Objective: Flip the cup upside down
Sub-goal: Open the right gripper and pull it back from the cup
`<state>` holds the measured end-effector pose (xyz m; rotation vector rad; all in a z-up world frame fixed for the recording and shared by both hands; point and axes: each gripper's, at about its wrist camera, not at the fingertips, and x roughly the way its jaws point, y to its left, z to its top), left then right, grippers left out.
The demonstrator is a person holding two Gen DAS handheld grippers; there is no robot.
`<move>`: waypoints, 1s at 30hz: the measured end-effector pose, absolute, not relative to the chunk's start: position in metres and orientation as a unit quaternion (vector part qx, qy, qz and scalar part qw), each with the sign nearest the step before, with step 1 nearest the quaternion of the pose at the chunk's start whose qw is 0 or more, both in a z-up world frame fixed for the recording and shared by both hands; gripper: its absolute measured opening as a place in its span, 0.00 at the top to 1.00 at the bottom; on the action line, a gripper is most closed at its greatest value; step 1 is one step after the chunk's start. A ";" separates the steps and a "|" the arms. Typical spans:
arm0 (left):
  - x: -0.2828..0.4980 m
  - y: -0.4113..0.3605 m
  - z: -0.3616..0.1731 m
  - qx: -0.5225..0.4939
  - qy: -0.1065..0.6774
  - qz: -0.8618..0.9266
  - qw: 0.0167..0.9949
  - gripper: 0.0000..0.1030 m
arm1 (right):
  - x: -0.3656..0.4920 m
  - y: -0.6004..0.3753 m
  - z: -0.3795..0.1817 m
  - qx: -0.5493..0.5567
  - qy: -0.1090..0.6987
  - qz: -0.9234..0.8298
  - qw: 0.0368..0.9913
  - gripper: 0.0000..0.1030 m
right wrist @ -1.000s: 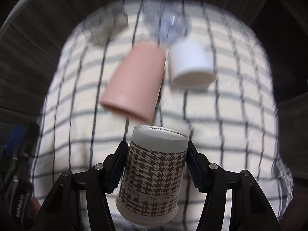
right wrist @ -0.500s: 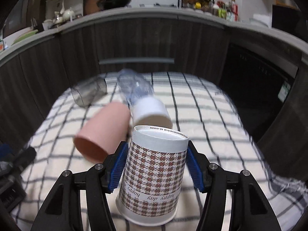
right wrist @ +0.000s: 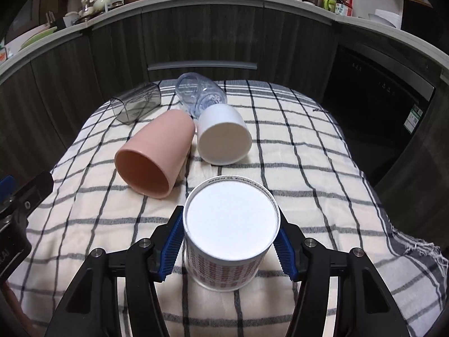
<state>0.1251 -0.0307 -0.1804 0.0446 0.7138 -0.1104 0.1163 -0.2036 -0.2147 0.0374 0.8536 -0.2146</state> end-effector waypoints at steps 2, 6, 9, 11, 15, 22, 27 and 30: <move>0.123 -0.031 -0.179 0.026 0.344 -0.055 0.937 0.13 | 0.115 -0.203 -0.215 0.019 0.411 -0.105 0.905 0.43; 0.119 -0.032 -0.177 0.029 0.336 -0.055 0.940 0.12 | 0.112 -0.205 -0.213 0.024 0.412 -0.109 0.905 0.34; 0.118 -0.031 -0.175 0.028 0.332 -0.054 0.941 0.12 | 0.108 -0.208 -0.208 0.030 0.407 -0.112 0.906 0.24; 0.117 -0.030 -0.174 0.026 0.330 -0.054 0.942 0.12 | 0.106 -0.208 -0.203 0.030 0.401 -0.114 0.908 0.24; 0.114 -0.030 -0.170 0.027 0.323 -0.053 0.945 0.11 | 0.100 -0.209 -0.193 0.033 0.389 -0.113 0.914 0.23; 0.099 -0.028 -0.152 0.025 0.310 -0.053 0.949 0.11 | 0.083 -0.208 -0.170 0.036 0.369 -0.104 0.923 0.22; 0.085 -0.033 -0.136 0.032 0.310 -0.057 0.949 0.10 | 0.068 -0.206 -0.149 0.030 0.346 -0.100 0.932 0.19; 0.078 -0.035 -0.127 0.035 0.310 -0.058 0.948 0.10 | 0.059 -0.205 -0.136 0.022 0.334 -0.096 0.938 0.18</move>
